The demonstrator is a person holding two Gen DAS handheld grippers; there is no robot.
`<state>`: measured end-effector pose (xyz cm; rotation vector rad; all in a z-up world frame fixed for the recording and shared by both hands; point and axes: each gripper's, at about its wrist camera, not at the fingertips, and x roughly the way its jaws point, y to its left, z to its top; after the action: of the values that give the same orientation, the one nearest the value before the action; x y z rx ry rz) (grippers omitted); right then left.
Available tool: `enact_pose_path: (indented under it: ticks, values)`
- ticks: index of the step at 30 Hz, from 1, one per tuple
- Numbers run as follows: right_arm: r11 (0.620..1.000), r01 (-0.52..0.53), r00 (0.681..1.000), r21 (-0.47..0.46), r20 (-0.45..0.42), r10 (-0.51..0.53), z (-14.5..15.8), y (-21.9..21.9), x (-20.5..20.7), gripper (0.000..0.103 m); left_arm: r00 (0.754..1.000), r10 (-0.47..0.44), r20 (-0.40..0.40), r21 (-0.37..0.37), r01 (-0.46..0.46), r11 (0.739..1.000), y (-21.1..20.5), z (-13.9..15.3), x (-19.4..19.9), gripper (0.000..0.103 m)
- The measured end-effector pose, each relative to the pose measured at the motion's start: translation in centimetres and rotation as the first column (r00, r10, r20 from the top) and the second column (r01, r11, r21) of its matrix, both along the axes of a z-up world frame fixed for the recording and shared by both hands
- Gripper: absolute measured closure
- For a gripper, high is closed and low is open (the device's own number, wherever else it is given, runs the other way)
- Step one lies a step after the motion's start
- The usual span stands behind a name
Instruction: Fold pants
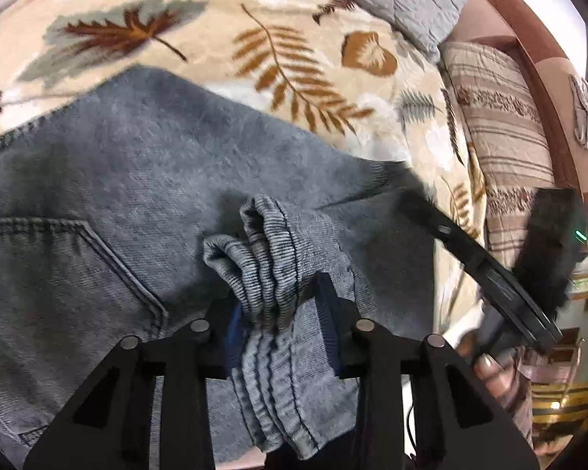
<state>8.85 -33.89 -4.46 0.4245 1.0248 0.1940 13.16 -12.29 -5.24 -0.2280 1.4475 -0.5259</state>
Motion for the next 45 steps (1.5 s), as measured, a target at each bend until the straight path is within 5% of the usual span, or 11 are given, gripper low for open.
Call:
enact_pose_path:
  ticks: [2, 7, 11, 16, 18, 27, 36, 45]
  values:
    - [0.997, -0.027, 0.999, -0.066, 0.04, 0.03, 0.9, 0.9, 0.1, 0.09, 1.0, 0.015, -0.016, 0.017, -0.014, 1.0, 0.1, -0.9, 0.5, 0.075]
    - [0.974, -0.049, 0.998, -0.219, -0.06, 0.037, -2.8, 0.7, 0.9, 0.08, 0.999, 0.03, -0.013, -0.001, -0.03, 1.0, 0.4, -1.4, 0.6, 0.075]
    - [0.994, 0.029, 0.999, -0.107, -0.038, -0.033, -1.9, -0.9, 0.3, 0.072, 0.999, 0.027, -0.03, -0.005, -0.027, 1.0, 0.9, -1.0, 0.6, 0.074]
    - [0.994, 0.047, 0.999, -0.097, 0.026, -0.045, 1.5, -0.7, -1.9, 0.063, 0.999, 0.004, -0.035, 0.011, -0.003, 1.0, 2.2, 0.1, -0.4, 0.066]
    - [0.993, 0.029, 0.998, -0.114, 0.053, -0.024, 2.8, 0.3, -3.0, 0.05, 0.998, -0.015, -0.062, -0.016, 0.014, 1.0, 2.9, 0.1, -1.0, 0.057]
    - [0.973, -0.14, 0.985, -0.182, 0.074, 0.155, 5.2, 9.1, -8.0, 0.045, 1.0, 0.006, -0.003, -0.047, -0.006, 0.999, 11.4, 3.1, -4.3, 0.057]
    - [0.865, -0.41, 0.902, -0.288, 0.012, 0.432, 3.3, 24.4, -8.3, 0.039, 0.976, 0.21, 0.061, -0.06, -0.207, 0.977, 27.4, 4.9, -3.7, 0.05]
    - [0.676, -0.572, 0.752, -0.464, 0.031, 0.658, 3.5, 36.3, -10.6, 0.025, 0.938, 0.34, -0.07, -0.159, -0.347, 0.924, 36.1, 1.0, -2.1, 0.044]
